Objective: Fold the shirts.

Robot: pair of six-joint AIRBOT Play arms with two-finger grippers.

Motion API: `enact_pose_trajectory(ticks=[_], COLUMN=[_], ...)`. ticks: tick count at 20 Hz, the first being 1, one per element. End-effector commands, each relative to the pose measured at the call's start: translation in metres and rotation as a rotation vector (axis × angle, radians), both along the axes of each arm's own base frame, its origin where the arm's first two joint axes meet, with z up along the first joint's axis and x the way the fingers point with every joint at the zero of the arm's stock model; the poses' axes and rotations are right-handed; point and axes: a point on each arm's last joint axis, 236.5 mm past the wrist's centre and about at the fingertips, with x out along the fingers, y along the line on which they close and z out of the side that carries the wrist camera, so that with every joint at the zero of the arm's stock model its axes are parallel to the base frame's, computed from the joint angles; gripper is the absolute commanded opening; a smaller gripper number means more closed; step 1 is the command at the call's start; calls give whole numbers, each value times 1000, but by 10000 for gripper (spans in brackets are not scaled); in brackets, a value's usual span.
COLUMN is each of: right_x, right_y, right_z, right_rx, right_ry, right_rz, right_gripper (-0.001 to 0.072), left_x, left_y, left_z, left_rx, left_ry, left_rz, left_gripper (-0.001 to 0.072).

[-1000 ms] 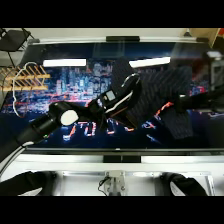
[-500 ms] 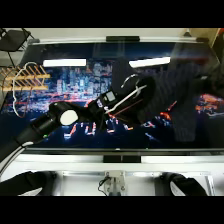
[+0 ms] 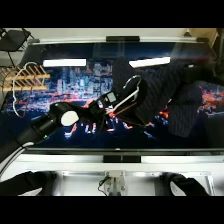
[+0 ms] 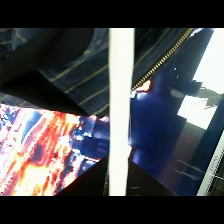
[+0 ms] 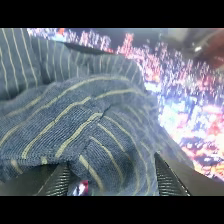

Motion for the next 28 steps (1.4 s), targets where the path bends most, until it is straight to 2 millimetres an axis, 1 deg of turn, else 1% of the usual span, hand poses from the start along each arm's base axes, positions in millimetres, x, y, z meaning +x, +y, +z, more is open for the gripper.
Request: enact_pose_trajectory(ticks=[1, 3, 4, 5, 6, 7, 8, 9, 10, 11, 12, 14, 15, 17, 19, 23, 25, 26, 27, 28], right_x=[-22, -37, -44, -54, -64, -71, -71, -70, -68, -63, -59, -47, -37, -24, -18, -7, -6, -7, -10, -18], right_y=[13, 25, 27, 24, 18, 10, 7, 10, 15, 16, 18, 26, 27, 40, 50, 65, 73, 73, 74, 75], right_z=[5, 27, 32, 30, 22, 16, 14, 12, 8, 2, -5, -21, -28, -44, -63, -97, -109, -114, -118, -120], right_rx=[24, 60, 58, 15, -72, -226, -403, -531, -613, -683, -714, -714, -717, -680, -644, -560, -522, -519, -506, -484], right_ry=[85, 84, 97, 134, 188, 236, 251, 253, 255, 267, 282, 306, 312, 315, 344, 400, 420, 435, 452, 479], right_rz=[59, 105, 124, 152, 207, 329, 502, 655, 779, 871, 927, 992, 1005, 1049, 1107, 1170, 1209, 1226, 1237, 1256], right_gripper=[629, 629, 629, 628, 627, 627, 627, 627, 627, 627, 627, 627, 627, 627, 627, 627, 627, 625, 469, 189], left_x=[1, 1, 1, 2, 4, 5, 4, 3, 2, 1, -1, -2, -2, -3, -3, -3, 1, 4, 7, 9], left_y=[-1, 0, 1, 3, 6, 7, 7, 8, 9, 10, 11, 11, 12, 12, 12, 12, 11, 10, 10, 10], left_z=[1, 1, 0, 0, -1, 0, -1, -2, -3, -4, -5, -6, -6, -7, -7, -6, 2, 8, 13, 14], left_rx=[-4, 0, 7, 21, 35, 40, 47, 57, 64, 70, 76, 86, 89, 92, 95, 104, 85, 69, 56, 51], left_ry=[-5, -7, -12, -22, -34, -43, -50, -53, -51, -48, -47, -52, -50, -47, -51, -74, -102, -120, -135, -133], left_rz=[0, -2, -4, -7, -10, -13, -28, -42, -48, -54, -62, -78, -81, -83, -89, -120, -114, -106, -96, -88], left_gripper=[49, 49, 49, 49, 49, 49, 50, 49, 49, 49, 49, 49, 49, 49, 49, 49, 49, 49, 49, 49])
